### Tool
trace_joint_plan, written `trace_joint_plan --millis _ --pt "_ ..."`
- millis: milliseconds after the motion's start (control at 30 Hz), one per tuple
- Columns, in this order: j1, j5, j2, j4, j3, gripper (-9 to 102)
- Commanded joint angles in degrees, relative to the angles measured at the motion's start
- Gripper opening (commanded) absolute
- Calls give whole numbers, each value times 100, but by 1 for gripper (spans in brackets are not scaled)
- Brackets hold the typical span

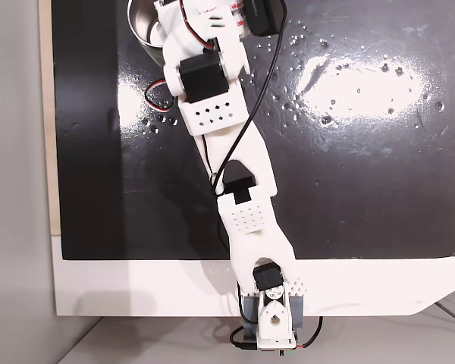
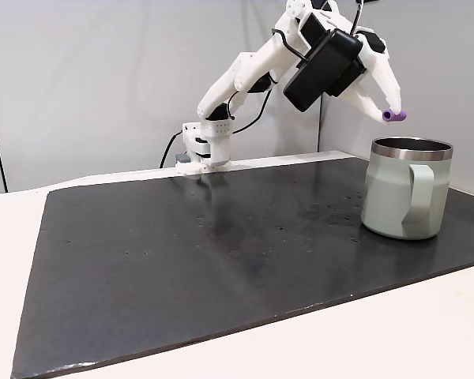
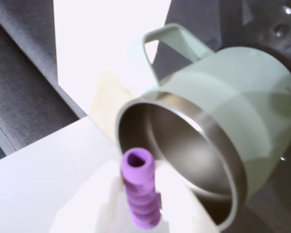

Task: Grasp a pengrip and put it in the cup.

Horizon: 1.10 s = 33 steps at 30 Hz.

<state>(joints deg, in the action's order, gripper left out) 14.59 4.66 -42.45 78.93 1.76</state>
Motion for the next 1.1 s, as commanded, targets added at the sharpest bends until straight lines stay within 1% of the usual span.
trace_joint_plan --millis 0,167,533,667,733,1067 --pt "26 -18 18 -281 334 0" --pt "105 35 562 -554 896 0" --pt "510 246 765 -580 967 0" --pt "580 334 773 -308 1002 14" --pt "580 334 773 -193 1037 19" --pt "501 352 773 -26 1257 19"
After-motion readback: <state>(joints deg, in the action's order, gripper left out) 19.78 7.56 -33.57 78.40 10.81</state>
